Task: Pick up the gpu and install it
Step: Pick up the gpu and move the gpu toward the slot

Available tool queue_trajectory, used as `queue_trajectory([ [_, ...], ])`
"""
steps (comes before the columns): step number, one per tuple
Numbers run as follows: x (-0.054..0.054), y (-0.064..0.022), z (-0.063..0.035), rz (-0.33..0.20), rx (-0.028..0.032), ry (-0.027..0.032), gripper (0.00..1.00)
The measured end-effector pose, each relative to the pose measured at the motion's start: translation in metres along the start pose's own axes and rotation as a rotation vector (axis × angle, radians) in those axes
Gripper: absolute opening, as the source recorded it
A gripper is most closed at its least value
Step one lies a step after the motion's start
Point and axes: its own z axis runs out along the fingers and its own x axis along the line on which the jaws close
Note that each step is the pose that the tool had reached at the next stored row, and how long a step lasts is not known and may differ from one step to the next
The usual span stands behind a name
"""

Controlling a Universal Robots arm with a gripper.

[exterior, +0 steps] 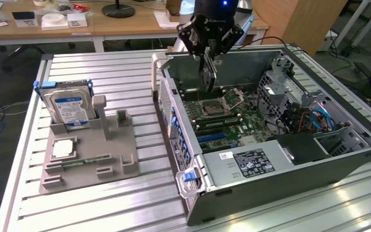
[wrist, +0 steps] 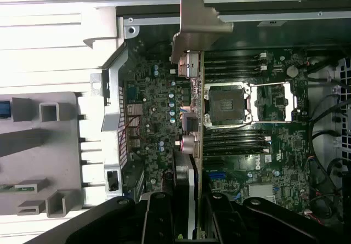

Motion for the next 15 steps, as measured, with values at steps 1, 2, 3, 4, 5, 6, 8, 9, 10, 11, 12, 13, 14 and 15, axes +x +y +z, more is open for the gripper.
queue_trajectory([
  [1, 0.0, 0.0, 0.0, 0.0, -0.0012, 0.0001, 0.28],
  [2, 0.0, 0.0, 0.0, 0.0, -0.0012, 0.0001, 0.28],
  [3, 0.0, 0.0, 0.0, 0.0, -0.0022, 0.0001, 0.28],
  [4, 0.0, 0.0, 0.0, 0.0, -0.0031, 0.0003, 0.28],
  [5, 0.0, 0.0, 0.0, 0.0, -0.0031, 0.0003, 0.28],
  [6, 0.0, 0.0, 0.0, 0.0, -0.0032, 0.0002, 0.28],
  [8, -0.0001, -0.0014, 0.0, 0.0, -0.0035, 0.0002, 0.28],
  [9, -0.0001, -0.0013, 0.0, 0.0, -0.0032, 0.0003, 0.28],
  [10, -0.0001, -0.0013, 0.0, 0.0, -0.0033, 0.0003, 0.28],
  [11, -0.0001, -0.0013, 0.0, 0.0, -0.0033, 0.0003, 0.28],
  [12, -0.0001, -0.0013, 0.0, 0.0, -0.0032, 0.0003, 0.28],
  [13, -0.0001, -0.0013, 0.0, 0.0, -0.0032, 0.0003, 0.28],
  [14, -0.0001, -0.0013, 0.0, 0.0, -0.0032, 0.0003, 0.28],
  [15, -0.0001, -0.0013, 0.0, 0.0, -0.0032, 0.0003, 0.28],
])
